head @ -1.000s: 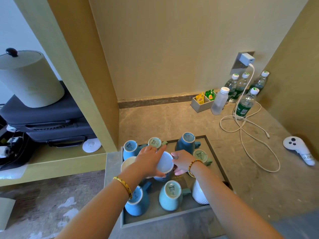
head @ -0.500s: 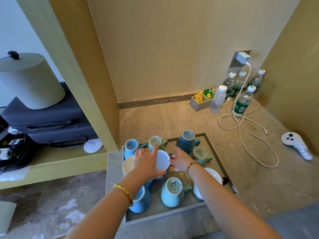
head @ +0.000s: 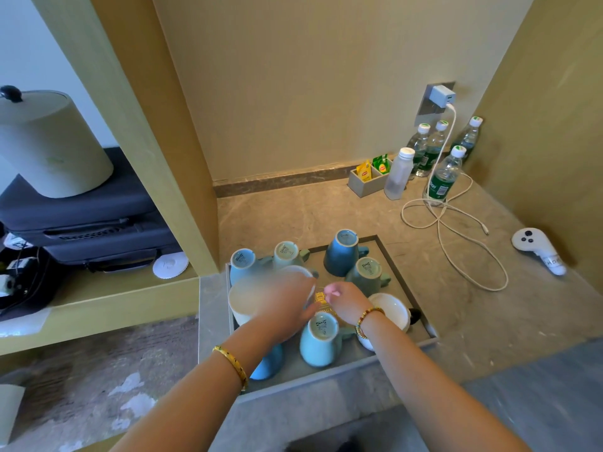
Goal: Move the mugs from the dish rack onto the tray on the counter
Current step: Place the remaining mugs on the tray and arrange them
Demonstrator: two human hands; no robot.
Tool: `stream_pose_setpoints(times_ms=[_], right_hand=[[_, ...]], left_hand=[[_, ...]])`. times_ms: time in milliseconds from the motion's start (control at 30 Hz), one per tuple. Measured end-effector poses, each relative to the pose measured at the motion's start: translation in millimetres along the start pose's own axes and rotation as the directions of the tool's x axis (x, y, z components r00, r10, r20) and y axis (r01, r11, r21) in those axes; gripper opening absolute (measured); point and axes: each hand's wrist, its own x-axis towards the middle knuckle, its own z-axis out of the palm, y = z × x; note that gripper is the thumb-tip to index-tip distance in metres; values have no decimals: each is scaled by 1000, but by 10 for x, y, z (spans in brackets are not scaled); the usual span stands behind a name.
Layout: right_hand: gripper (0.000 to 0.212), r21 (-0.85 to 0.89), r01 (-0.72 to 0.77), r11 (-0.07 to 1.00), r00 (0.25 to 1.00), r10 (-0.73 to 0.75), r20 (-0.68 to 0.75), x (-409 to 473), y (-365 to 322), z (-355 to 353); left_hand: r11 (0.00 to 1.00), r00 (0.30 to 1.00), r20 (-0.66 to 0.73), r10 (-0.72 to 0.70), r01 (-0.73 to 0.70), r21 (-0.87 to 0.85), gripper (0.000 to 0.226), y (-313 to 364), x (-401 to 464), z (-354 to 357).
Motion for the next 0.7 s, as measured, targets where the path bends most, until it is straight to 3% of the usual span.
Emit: stream_pose_setpoints(times_ms=[133, 233, 433, 600, 700], right_hand=[[22, 106, 43, 993, 999, -40, -34, -69, 119, 8], [28, 97, 60, 993, 998, -58, -20, -103, 189, 32], [30, 43, 107, 993, 994, -108, 5, -213, 344, 63], [39, -153, 134, 979, 991, -129, 41, -312, 456, 167], [21, -247, 148, 958, 982, -114, 149, -337, 479, 221]], left_hand=[[987, 972, 171, 160, -154, -49, 54, 117, -107, 68], [985, 951, 257, 173, -166, -50, 65, 178, -154, 144], [996, 964, 266, 21, 3, -86, 63, 304, -210, 226], [981, 962, 218, -165, 182, -60, 62, 305, -290, 273], [969, 949, 203, -240, 248, -15, 64, 300, -324, 288]])
